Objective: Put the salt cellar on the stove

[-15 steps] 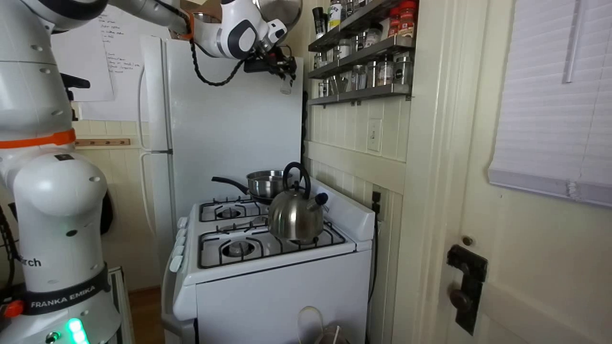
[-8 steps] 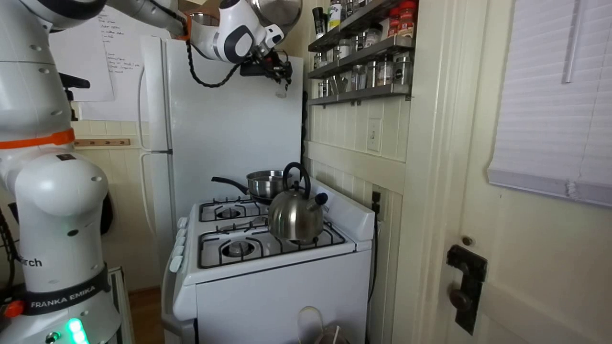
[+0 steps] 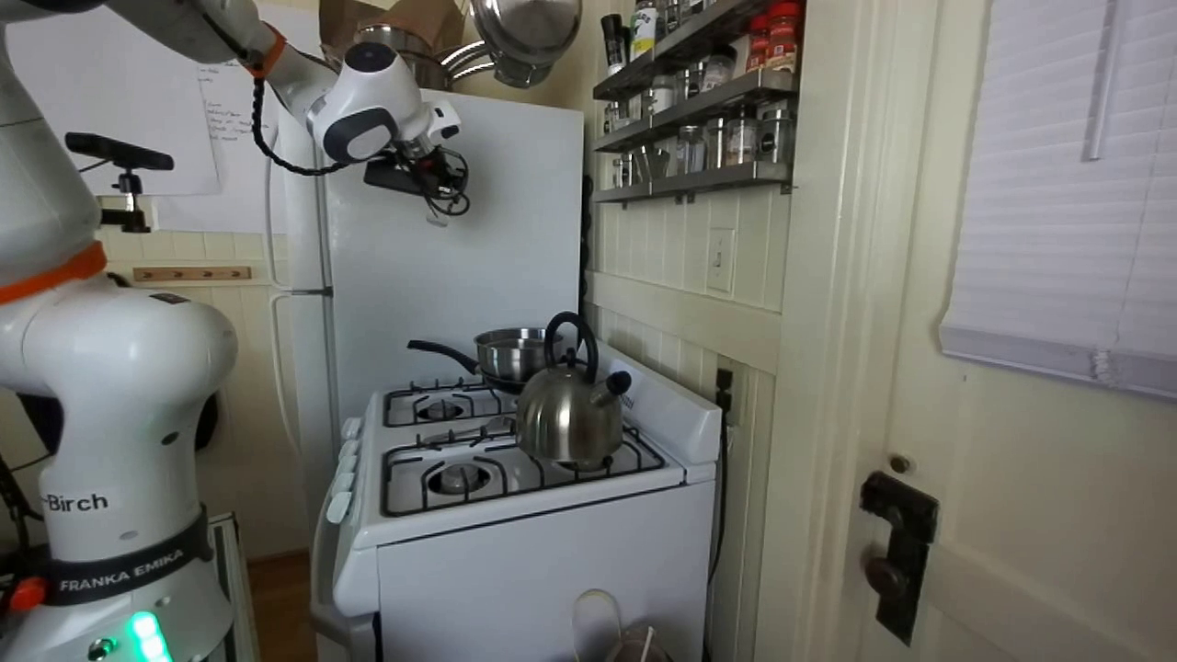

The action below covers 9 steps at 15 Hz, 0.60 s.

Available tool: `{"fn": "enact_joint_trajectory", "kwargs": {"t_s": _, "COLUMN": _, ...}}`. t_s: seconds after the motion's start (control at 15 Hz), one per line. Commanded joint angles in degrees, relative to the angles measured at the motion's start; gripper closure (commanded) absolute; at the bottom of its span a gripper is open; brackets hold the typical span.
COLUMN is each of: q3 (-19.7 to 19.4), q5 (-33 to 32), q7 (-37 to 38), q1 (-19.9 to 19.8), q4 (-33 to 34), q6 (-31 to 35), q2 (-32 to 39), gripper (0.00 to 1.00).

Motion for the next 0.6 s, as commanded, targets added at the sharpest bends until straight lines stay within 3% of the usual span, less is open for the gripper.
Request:
{"fn": "enact_joint_trajectory", "kwargs": {"t_s": 0.0, "q3": 0.9, "q5": -0.8, "q7": -2.5, "q1": -0.5, "q4": -14.7, "q6": 1.1, "q2": -10.5, "gripper": 0.77}}
{"fn": "enact_joint_trajectory", "kwargs": {"t_s": 0.13, "q3": 1.3, "q5": -0.9, "q7": -2.7, "q1": -1.8, "q4": -21.8, "q6": 2.2, "q2": -14.2, "gripper": 0.77}}
{"fn": "enact_joint_trajectory", "kwargs": {"t_s": 0.2, "q3": 0.3, "q5": -0.2, "q7": -2.1, "q1": -0.3, "q4": -13.8, "q6": 0.5, "q2": -8.4, "gripper": 0.52}}
{"fn": "enact_joint_trajectory", "kwargs": {"t_s": 0.33, "q3": 0.4, "q5": -0.2, "q7": -2.6, "q1": -1.1, "q4": -19.1, "q6": 1.2, "q2": -11.5, "gripper": 0.52}}
{"fn": "enact_joint_trajectory", "kwargs": {"t_s": 0.53, "q3": 0.5, "q5": -0.3, "q7": -2.7, "q1": -1.2, "q4": -20.6, "q6": 1.2, "q2": -13.1, "gripper": 0.52}}
